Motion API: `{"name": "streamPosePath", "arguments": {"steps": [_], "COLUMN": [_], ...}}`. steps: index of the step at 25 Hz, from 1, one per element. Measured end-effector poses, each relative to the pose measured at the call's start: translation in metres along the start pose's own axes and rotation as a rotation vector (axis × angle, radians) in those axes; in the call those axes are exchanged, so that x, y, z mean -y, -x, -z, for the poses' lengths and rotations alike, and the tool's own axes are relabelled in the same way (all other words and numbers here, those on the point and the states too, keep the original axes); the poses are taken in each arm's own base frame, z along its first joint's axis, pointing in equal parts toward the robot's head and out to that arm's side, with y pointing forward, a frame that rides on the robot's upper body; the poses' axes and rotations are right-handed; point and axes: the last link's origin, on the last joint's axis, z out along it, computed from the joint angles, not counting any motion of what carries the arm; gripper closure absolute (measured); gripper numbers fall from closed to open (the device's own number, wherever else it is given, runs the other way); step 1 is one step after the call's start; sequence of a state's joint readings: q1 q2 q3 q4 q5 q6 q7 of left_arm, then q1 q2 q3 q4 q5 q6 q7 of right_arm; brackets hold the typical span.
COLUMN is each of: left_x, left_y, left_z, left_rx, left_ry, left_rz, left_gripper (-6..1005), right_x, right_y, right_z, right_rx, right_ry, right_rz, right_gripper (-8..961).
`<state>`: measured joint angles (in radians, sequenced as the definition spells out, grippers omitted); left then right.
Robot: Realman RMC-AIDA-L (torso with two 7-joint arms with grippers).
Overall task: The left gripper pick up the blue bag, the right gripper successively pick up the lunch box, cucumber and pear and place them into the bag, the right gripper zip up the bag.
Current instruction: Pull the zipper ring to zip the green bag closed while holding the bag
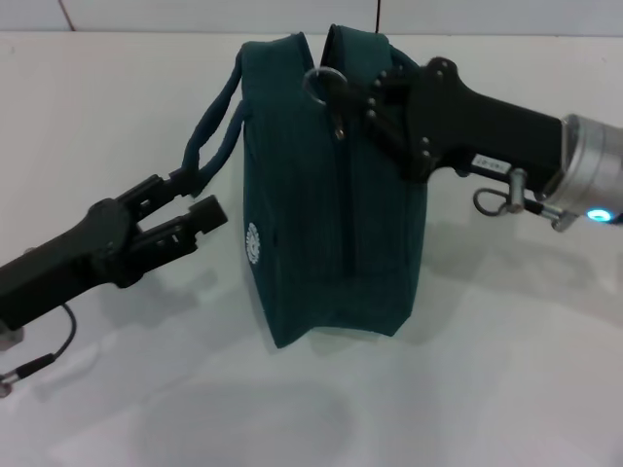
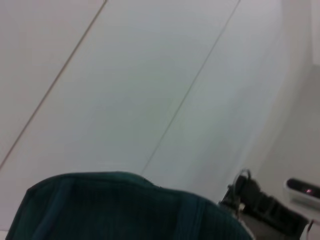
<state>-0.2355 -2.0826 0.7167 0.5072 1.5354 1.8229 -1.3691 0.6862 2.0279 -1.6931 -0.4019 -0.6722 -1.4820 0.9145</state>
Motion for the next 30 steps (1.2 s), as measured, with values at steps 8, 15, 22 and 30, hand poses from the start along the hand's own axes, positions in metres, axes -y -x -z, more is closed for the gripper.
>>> {"name": "streamPosePath", "arguments": {"steps": [8,15,22,30], "left_x": [0.006,0.009,0.022,0.025], "left_y": [0.003,0.0,0.002,0.004], "left_z": [-0.018,-0.028,-0.049,-0.059], "left_rx": [0.024,0.033,0.071,0.111], "left_ry": [0.012,0.026,-0.004,-0.004], "left_rz": [-0.009,-0.028,-0.028,-0.052], "left_gripper": [121,120,121,199], "right_x": [0.011,0.015,0.018,0.018], "right_y": [0.006,0.008,0.009,0.01], "right_z": [-0.016,-0.021,-0.024,-0.023], "right_rx": [-0.022,-0.033,-0.036,-0.026], "right_ry": [-0.004,-0.012,-0.015,-0.022], "right_rz": [0.044,0.061,0.085,0.082], "right_gripper": [923,921,918,915]}}
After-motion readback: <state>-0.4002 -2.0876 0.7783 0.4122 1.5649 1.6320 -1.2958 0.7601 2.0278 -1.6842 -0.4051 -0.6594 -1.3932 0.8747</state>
